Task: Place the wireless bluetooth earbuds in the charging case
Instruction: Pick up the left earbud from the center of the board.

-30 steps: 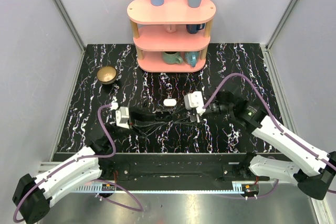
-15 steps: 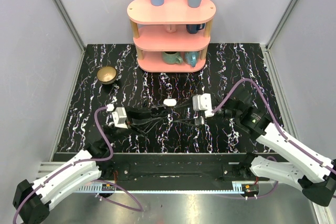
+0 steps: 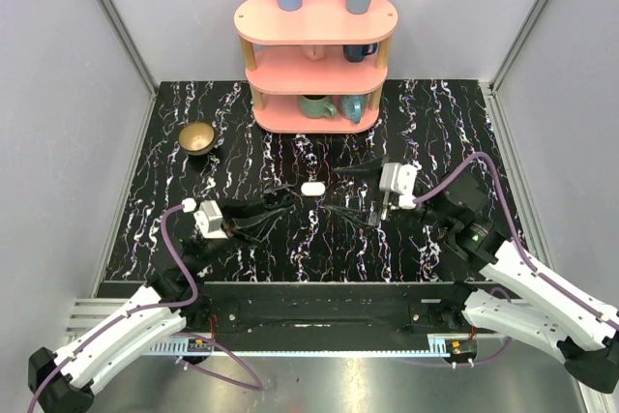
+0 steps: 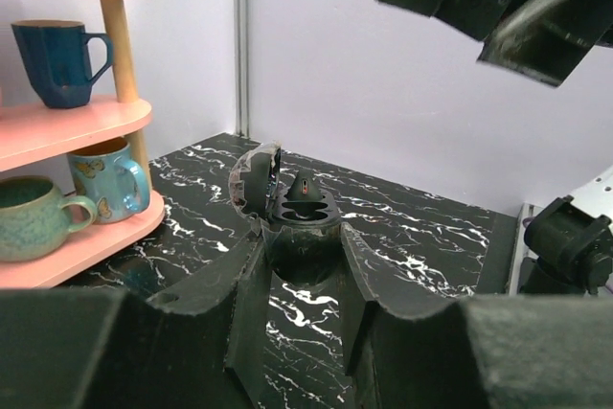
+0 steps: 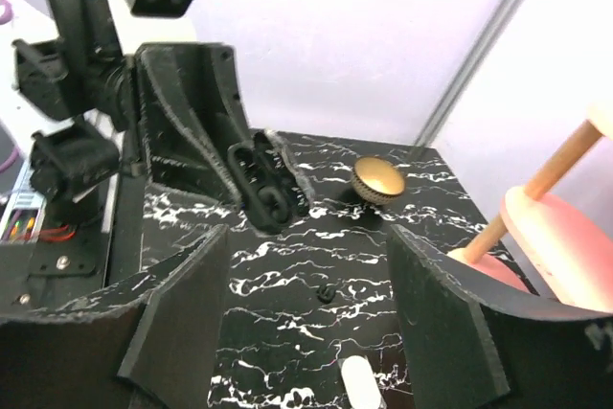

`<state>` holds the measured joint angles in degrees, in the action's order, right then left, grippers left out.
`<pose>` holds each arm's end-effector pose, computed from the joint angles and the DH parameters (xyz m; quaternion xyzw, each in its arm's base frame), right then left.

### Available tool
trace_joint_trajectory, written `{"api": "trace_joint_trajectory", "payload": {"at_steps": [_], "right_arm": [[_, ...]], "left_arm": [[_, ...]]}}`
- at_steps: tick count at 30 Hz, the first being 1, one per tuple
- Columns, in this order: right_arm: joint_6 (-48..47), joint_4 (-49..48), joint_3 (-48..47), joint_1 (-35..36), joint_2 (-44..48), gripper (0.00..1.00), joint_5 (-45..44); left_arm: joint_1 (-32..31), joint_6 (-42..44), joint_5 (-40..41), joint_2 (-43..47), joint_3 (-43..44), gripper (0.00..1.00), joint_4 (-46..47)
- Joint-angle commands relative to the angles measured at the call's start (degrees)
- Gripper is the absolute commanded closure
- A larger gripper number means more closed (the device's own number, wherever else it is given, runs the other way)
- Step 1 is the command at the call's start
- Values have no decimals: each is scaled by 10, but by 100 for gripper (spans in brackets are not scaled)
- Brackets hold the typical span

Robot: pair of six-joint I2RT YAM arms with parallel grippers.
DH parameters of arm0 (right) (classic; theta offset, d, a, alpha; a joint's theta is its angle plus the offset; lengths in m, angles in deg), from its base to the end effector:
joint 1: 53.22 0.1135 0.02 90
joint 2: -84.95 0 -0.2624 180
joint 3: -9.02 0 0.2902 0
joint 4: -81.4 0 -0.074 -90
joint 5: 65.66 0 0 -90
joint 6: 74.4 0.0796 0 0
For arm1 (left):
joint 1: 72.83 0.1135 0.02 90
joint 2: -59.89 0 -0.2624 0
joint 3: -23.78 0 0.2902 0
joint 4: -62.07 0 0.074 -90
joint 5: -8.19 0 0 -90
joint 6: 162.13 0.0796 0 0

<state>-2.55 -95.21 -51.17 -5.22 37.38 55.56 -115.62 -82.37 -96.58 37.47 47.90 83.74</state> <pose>0.1476 0.2256 0.3934 -0.5123 0.4110 0.3574 0.6640 0.1375 -0.1549 0.2821 0.2558 0.4928 -0.4331 0.7100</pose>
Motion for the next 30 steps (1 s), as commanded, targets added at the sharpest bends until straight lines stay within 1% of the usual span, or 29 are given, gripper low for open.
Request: {"api": "trace_joint_trajectory", "payload": {"at_steps": [1, 6, 7, 8, 9, 10, 12, 13, 14, 18, 21, 24, 25, 30], "right_arm": [[62, -87, 3, 3, 17, 26, -110], [120, -71, -24, 3, 3, 23, -149], [132, -55, -37, 2, -6, 22, -168], [159, -47, -44, 3, -10, 17, -181], [172, -37, -52, 3, -16, 15, -197], [178, -24, -63, 3, -23, 14, -228], [217, -16, -73, 3, -31, 14, -257], [229, -9, -85, 3, -40, 14, -287], [248, -3, -92, 3, -45, 13, -299], [277, 51, -132, 2, -61, 10, -310], [309, 78, -136, 2, -58, 10, -344], [325, 82, -121, 2, -45, 9, -373], [327, 105, -119, 2, -39, 9, -394], [299, 146, -134, 1, -48, 7, -426]], "left_arm": [[0, 15, 36, 20, 6, 100, -8], [0, 7, 49, 43, 7, 100, -20], [0, 3, 62, 47, 10, 100, -26], [0, 1, 68, 58, 10, 100, -33], [0, 0, 72, 63, 11, 100, -37], [0, 0, 78, 77, 14, 100, -43], [0, -2, 83, 90, 19, 100, -68], [-1, -3, 98, 105, 22, 100, -75], [0, -3, 105, 112, 23, 100, -87], [0, 0, 116, 137, 31, 100, -105], [0, 0, 120, 151, 51, 100, -151], [0, -1, 120, 174, 59, 100, -181], [-1, -1, 131, 187, 60, 100, -187], [0, 8, 131, 207, 82, 100, -243]]}}
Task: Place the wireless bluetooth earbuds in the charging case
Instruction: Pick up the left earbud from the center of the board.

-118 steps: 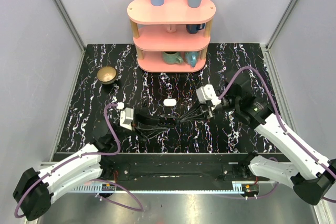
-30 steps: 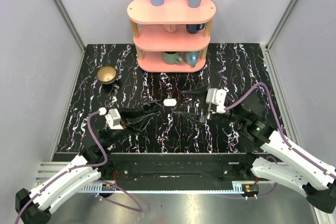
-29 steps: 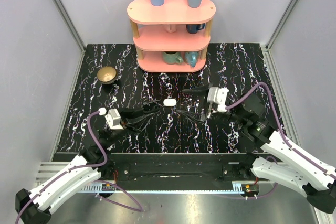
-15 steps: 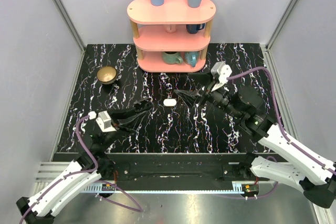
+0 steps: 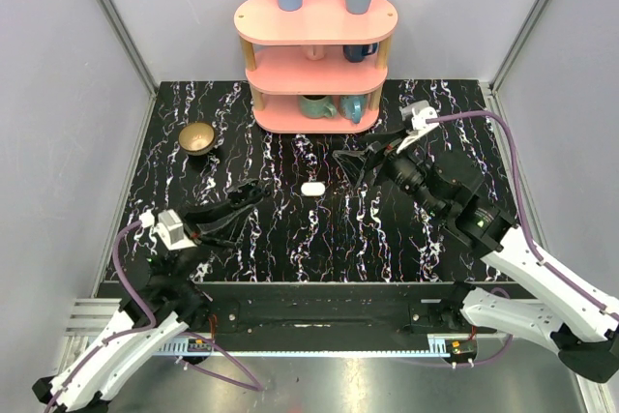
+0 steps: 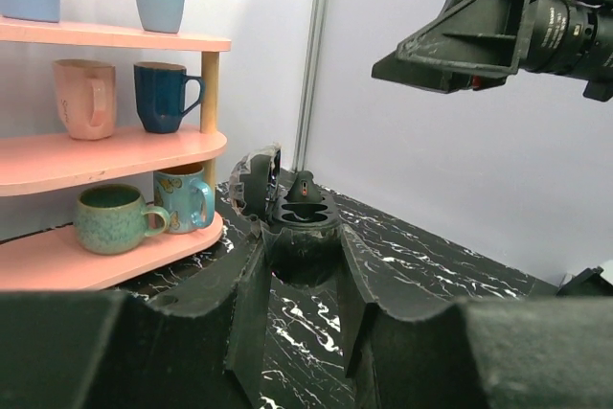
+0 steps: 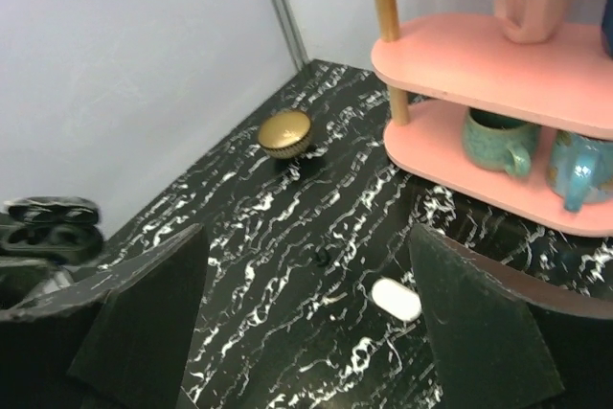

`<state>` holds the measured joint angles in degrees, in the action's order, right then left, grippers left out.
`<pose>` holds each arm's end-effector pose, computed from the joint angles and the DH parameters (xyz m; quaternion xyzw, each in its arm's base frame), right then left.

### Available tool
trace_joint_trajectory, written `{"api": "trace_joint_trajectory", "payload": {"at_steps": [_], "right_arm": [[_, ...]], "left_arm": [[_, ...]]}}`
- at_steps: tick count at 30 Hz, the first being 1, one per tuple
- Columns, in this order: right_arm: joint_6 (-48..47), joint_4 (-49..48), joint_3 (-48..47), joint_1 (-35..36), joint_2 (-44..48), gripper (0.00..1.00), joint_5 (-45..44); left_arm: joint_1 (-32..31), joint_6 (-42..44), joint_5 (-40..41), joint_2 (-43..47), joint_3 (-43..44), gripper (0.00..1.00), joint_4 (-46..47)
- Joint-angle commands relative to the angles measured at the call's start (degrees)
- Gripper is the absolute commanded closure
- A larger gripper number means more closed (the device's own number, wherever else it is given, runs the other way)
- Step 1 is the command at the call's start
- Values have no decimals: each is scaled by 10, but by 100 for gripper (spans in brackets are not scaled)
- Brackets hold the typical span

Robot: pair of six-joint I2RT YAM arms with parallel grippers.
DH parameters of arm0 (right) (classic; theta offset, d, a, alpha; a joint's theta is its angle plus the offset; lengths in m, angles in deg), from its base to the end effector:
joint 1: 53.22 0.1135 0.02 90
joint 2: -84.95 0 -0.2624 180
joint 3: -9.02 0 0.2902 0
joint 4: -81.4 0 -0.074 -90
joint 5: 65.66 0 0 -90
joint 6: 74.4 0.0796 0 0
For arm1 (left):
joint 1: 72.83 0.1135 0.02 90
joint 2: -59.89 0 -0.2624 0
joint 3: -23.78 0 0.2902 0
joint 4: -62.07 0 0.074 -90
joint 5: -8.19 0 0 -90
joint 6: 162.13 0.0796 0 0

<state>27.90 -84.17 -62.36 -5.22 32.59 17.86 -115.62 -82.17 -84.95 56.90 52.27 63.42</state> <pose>0.1985 0.2071 0.4281 -0.1680 0.6573 0.3354 0.6537 0.1121 -0.1097 0.3214 0.1700 0.4956 -0.3917 0.7563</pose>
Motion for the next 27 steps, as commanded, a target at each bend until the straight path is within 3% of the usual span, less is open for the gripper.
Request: {"api": "trace_joint_trajectory", "payload": {"at_steps": [1, 7, 15, 18, 27], "right_arm": [[-4, 47, -30, -3, -11, 7, -56], [41, 87, -58, -32, -78, 4, -43], [117, 82, -67, -154, -159, 0, 57], [99, 83, -91, -158, -200, 0, 62], [170, 52, -151, -172, -310, 0, 56]], "left_arm": [[-1, 6, 15, 19, 39, 100, -47], [0, 9, 26, 50, 40, 100, -81], [-1, 52, 21, 17, 101, 100, -146], [-1, 56, 20, 27, 101, 100, -149], [-1, 55, 30, 56, 103, 100, -164]]}}
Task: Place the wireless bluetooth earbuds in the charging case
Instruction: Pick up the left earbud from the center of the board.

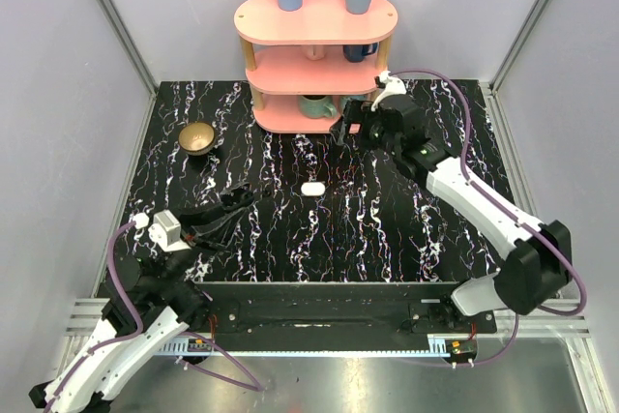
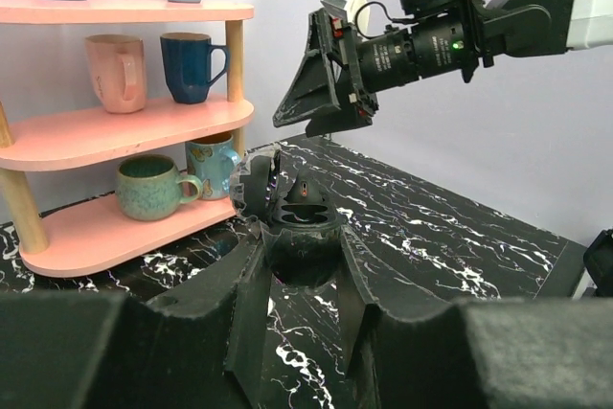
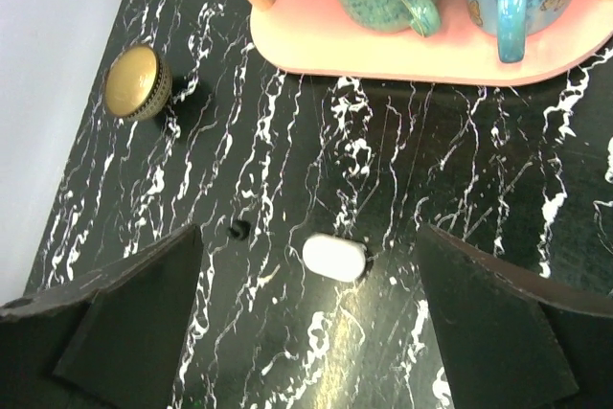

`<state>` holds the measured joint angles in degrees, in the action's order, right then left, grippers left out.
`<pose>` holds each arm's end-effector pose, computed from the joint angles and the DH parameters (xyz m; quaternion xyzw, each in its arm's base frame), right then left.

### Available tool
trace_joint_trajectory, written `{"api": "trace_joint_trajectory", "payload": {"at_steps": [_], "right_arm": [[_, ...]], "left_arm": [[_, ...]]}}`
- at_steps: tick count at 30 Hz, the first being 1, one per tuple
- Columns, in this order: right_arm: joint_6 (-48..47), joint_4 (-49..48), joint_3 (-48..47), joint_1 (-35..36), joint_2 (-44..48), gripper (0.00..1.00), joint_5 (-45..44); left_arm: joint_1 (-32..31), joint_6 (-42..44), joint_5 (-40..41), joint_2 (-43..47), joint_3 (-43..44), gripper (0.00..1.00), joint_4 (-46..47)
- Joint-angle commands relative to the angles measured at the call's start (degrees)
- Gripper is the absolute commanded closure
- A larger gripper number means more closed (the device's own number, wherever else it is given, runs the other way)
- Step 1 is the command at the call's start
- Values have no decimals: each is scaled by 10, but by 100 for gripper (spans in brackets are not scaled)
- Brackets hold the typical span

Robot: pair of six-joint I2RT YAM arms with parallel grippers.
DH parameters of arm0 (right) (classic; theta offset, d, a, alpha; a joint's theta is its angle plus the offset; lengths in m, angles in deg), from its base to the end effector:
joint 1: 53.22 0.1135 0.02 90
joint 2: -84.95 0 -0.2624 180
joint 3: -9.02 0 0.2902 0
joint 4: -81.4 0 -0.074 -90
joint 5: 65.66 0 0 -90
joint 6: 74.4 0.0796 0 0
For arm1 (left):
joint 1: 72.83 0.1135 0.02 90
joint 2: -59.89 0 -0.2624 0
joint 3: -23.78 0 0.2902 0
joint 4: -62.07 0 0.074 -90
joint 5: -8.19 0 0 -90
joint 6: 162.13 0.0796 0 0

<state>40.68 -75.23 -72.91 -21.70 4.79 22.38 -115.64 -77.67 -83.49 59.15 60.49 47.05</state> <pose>0.3492 0.2110 0.3245 -0.0369 0.8262 0.2540 0.5015 0.0981 -0.0941 0.3422 0.1925 0.5331 -0.3449 0.7481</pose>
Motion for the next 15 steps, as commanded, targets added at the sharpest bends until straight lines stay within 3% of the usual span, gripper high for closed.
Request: {"api": "trace_joint_trajectory", "payload": {"at_steps": [1, 3, 10, 15], "right_arm": [[48, -42, -50, -8, -39, 0, 18], [46, -68, -53, -8, -53, 0, 72], [52, -219, 24, -8, -51, 0, 138], [51, -175, -6, -9, -89, 3, 146]], "left_arm": [[-1, 10, 15, 34, 20, 100, 0], [-1, 11, 32, 32, 20, 100, 1], [-1, 11, 41, 32, 20, 100, -7], [-1, 8, 68, 47, 18, 100, -15]]}}
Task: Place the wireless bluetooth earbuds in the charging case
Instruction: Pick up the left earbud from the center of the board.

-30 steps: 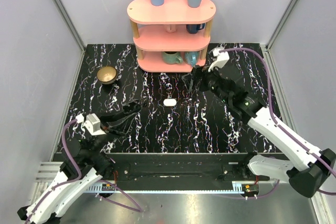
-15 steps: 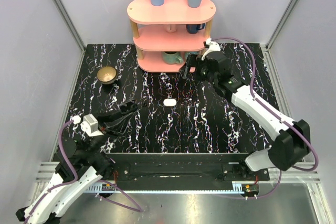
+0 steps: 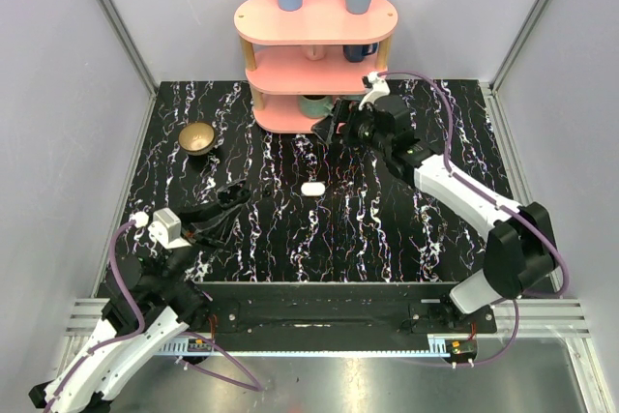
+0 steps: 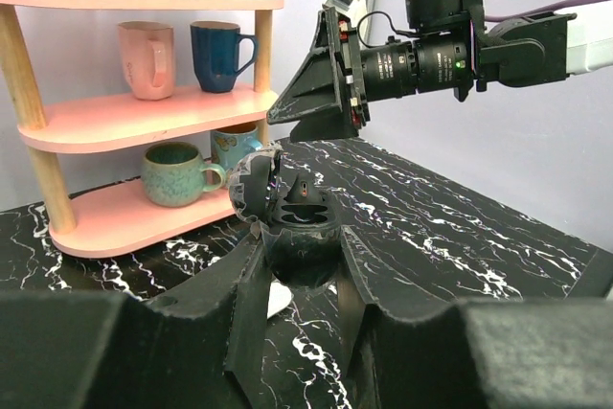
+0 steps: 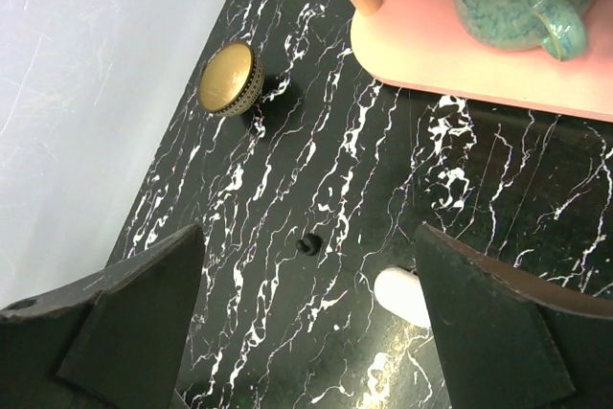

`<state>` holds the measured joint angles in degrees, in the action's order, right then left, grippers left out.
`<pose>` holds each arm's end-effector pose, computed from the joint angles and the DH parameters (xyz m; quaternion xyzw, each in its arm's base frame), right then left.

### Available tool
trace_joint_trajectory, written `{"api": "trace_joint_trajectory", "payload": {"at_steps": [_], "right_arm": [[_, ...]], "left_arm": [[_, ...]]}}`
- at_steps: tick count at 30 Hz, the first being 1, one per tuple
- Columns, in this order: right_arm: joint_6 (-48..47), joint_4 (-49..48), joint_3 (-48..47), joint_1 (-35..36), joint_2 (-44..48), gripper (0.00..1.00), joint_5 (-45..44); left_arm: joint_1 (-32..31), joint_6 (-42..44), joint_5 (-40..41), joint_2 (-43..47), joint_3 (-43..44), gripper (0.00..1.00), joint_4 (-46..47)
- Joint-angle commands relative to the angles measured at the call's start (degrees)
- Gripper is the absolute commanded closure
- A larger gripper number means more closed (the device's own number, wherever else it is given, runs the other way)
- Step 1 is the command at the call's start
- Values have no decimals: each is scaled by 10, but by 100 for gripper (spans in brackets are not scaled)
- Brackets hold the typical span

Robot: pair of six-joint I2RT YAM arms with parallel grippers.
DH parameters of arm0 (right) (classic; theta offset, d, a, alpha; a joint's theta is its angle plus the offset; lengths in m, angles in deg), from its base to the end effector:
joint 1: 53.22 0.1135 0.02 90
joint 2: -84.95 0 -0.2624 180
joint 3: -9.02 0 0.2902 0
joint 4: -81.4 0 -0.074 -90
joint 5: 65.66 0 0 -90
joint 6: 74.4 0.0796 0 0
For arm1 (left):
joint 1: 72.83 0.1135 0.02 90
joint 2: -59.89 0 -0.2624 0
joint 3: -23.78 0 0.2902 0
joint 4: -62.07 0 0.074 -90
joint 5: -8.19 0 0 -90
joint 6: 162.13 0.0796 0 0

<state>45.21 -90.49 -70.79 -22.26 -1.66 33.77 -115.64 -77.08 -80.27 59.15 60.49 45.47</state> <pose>0.3706 0.2376 0.3018 -0.0594 0.7895 0.3626 0.4916 0.1022 -0.0918 0.3383 0.1771 0.5503 -0.3232 0.7492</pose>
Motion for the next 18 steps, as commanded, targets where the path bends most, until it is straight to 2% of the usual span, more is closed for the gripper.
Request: {"api": "trace_joint_trajectory", "payload": {"at_steps": [1, 9, 18], "right_arm": [[3, -16, -33, -4, -33, 4, 42], [12, 14, -79, 8, -126, 21, 119], [15, 49, -155, 61, -252, 34, 122]], "left_arm": [[-1, 1, 41, 49, 17, 100, -3], [-1, 3, 72, 78, 14, 100, -10], [-1, 1, 82, 81, 15, 100, -19]]}}
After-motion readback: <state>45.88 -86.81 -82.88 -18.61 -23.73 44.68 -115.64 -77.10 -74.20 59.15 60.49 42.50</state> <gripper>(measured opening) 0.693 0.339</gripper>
